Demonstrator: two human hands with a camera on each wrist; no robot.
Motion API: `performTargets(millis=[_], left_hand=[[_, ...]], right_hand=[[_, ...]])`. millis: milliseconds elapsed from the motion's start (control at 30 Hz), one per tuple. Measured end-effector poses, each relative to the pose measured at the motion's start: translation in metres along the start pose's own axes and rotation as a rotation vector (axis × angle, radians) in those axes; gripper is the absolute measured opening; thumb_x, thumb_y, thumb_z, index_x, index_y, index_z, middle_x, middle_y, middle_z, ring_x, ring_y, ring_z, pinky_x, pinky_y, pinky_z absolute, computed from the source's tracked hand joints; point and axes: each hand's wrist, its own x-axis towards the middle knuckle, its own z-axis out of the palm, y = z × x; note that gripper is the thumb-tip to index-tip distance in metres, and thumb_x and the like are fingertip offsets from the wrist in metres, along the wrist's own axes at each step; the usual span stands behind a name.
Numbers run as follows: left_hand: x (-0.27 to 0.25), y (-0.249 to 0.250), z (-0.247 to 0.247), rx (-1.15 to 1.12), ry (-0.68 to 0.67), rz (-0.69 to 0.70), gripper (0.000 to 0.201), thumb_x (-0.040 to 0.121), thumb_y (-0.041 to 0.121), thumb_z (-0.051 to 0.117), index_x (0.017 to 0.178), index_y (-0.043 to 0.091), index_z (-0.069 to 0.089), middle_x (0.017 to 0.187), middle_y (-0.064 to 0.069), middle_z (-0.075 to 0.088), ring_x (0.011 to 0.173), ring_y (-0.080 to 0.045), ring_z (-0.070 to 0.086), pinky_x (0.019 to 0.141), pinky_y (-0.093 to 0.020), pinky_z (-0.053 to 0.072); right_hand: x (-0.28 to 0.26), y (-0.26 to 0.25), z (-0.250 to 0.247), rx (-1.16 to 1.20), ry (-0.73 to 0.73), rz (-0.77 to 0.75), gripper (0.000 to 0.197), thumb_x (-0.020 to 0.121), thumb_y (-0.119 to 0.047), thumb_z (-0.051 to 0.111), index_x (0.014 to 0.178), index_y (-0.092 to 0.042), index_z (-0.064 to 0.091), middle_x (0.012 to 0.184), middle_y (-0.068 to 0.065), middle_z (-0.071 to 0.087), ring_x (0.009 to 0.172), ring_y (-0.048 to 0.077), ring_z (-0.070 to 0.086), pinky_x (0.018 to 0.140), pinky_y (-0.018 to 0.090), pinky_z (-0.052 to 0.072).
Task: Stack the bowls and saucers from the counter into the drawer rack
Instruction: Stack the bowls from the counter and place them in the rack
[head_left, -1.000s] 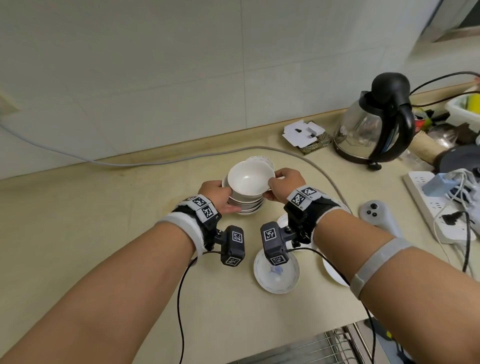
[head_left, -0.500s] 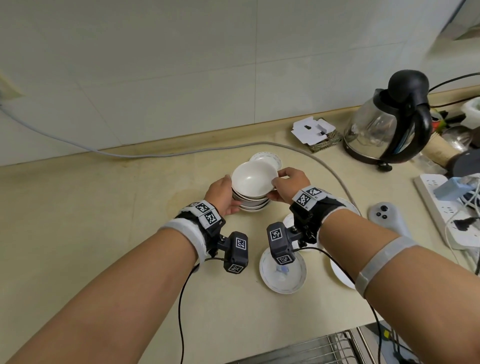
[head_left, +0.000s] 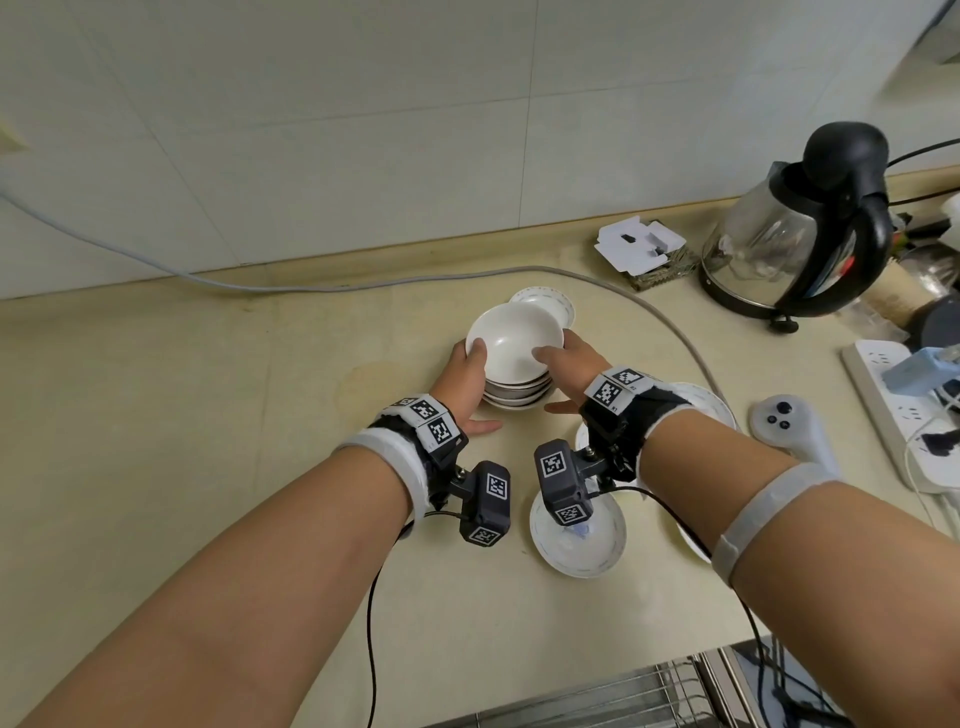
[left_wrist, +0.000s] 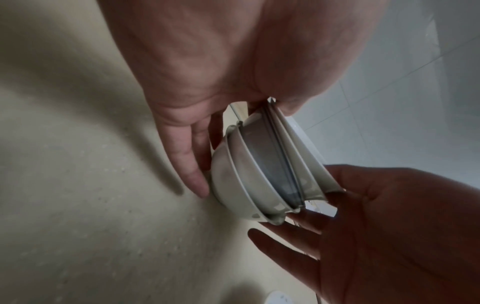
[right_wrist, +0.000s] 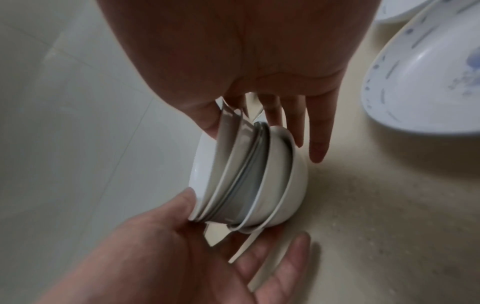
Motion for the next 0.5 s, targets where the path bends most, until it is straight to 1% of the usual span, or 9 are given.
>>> performTargets(millis=[67, 133, 233, 267, 400, 500], left_hand=[[-0.0006, 0.0000, 0.0004, -0.014, -0.014, -0.001, 0.047, 0.102, 0.050, 0.037, 0.147, 0.038, 0.035, 0.142, 0.002, 0.038, 0.127, -0.026, 0.041, 0.092, -0.059, 0.056], [0.0004, 0.0004, 0.0005, -0.031, -0.030, -0.002, 0.048, 0.102, 0.051, 0.039, 0.148, 0.038, 0.034, 0.145, 0.001, 0.038, 0.131, -0.027, 0.042, 0.093, -0.058, 0.056], [0.0034, 0.0000, 0.0012, -0.038, -0.041, 0.005, 0.049, 0.101, 0.051, 0.041, 0.148, 0.039, 0.034, 0.146, 0.001, 0.038, 0.136, -0.029, 0.042, 0.092, -0.058, 0.057], [0.0039, -0.0004, 0.0018, -0.032, -0.034, 0.013, 0.049, 0.101, 0.051, 0.042, 0.148, 0.039, 0.034, 0.146, 0.001, 0.038, 0.136, -0.029, 0.042, 0.092, -0.058, 0.057], [0.0074, -0.0022, 0.0025, 0.001, -0.002, 0.060, 0.048, 0.102, 0.047, 0.040, 0.148, 0.037, 0.035, 0.148, -0.001, 0.039, 0.134, -0.031, 0.044, 0.092, -0.059, 0.056], [0.0062, -0.0019, 0.0022, -0.041, -0.038, 0.040, 0.047, 0.103, 0.046, 0.040, 0.149, 0.038, 0.034, 0.139, 0.003, 0.038, 0.133, -0.030, 0.043, 0.093, -0.060, 0.055]], right_hand=[[-0.0001, 0.0007, 0.0012, 0.039, -0.005, 0.014, 0.047, 0.098, -0.026, 0.050, 0.144, -0.022, 0.041, 0.127, 0.004, 0.046, 0.118, 0.028, 0.048, 0.096, 0.056, 0.054], [-0.0005, 0.0023, 0.0016, 0.075, -0.011, 0.024, 0.048, 0.096, -0.029, 0.052, 0.143, -0.025, 0.041, 0.131, 0.004, 0.048, 0.125, 0.032, 0.049, 0.095, 0.057, 0.054], [-0.0013, 0.0059, 0.0029, 0.127, -0.008, 0.028, 0.050, 0.094, -0.031, 0.053, 0.142, -0.030, 0.042, 0.138, 0.007, 0.049, 0.127, 0.035, 0.049, 0.093, 0.058, 0.054], [-0.0018, 0.0065, 0.0041, 0.136, -0.001, 0.029, 0.049, 0.093, -0.030, 0.054, 0.141, -0.028, 0.043, 0.139, 0.008, 0.050, 0.127, 0.035, 0.049, 0.093, 0.058, 0.055], [-0.0013, 0.0082, 0.0074, 0.157, 0.064, 0.031, 0.045, 0.097, -0.024, 0.054, 0.141, -0.015, 0.047, 0.139, 0.013, 0.051, 0.126, 0.035, 0.051, 0.092, 0.055, 0.057], [-0.0005, 0.0074, 0.0056, 0.196, 0.061, 0.053, 0.044, 0.095, -0.023, 0.055, 0.138, -0.015, 0.050, 0.137, 0.013, 0.052, 0.126, 0.034, 0.050, 0.093, 0.055, 0.056]])
